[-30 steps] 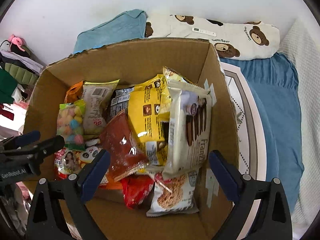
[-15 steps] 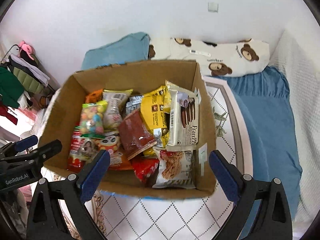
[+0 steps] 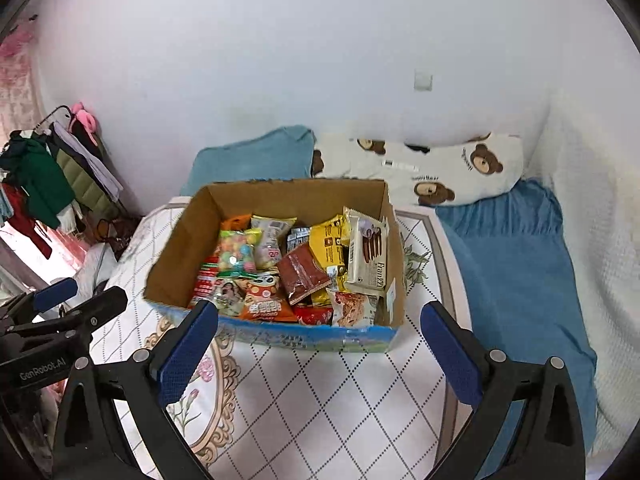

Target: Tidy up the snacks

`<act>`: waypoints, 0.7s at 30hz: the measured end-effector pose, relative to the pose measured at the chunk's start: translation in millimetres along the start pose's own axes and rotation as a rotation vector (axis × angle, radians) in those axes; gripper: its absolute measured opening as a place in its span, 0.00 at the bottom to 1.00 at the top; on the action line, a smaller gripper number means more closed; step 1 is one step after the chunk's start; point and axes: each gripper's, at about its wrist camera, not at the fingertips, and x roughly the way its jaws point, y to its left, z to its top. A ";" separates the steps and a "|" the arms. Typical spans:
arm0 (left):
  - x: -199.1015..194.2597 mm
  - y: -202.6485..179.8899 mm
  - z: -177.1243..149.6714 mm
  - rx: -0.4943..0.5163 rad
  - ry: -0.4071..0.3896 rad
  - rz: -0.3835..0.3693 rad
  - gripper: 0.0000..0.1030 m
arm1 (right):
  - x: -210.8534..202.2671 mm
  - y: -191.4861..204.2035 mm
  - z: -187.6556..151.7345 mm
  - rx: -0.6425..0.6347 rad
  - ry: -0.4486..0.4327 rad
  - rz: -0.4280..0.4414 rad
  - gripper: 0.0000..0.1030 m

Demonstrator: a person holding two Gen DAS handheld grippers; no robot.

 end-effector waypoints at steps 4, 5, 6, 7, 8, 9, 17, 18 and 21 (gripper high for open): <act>-27.0 -1.5 -12.0 0.014 -0.027 0.013 0.93 | -34.2 5.2 -10.8 -0.007 -0.048 -0.008 1.00; -31.5 -1.8 -14.4 0.013 -0.032 0.013 0.93 | -42.4 6.8 -13.8 -0.008 -0.056 -0.005 1.00; -38.7 -2.2 -17.4 0.015 -0.041 0.012 0.93 | -51.1 8.7 -17.3 -0.011 -0.063 -0.001 1.00; -45.8 -3.1 -20.2 0.021 -0.051 0.013 0.93 | -56.9 10.0 -19.6 -0.013 -0.068 0.001 1.00; -49.4 -3.9 -21.3 0.025 -0.057 0.017 0.93 | -64.0 11.7 -22.3 -0.015 -0.074 0.005 1.00; -55.7 -4.5 -23.9 0.027 -0.065 0.020 0.93 | -70.9 13.6 -24.6 -0.017 -0.080 0.008 1.00; -86.8 -5.6 -36.5 0.023 -0.106 0.014 0.93 | -119.6 24.3 -38.0 -0.046 -0.141 -0.006 1.00; -88.9 -5.7 -37.2 0.023 -0.109 0.014 0.93 | -124.3 24.6 -39.0 -0.047 -0.150 -0.010 1.00; -93.8 -7.5 -40.5 0.031 -0.118 0.014 0.93 | -133.6 25.0 -41.4 -0.046 -0.155 -0.008 1.00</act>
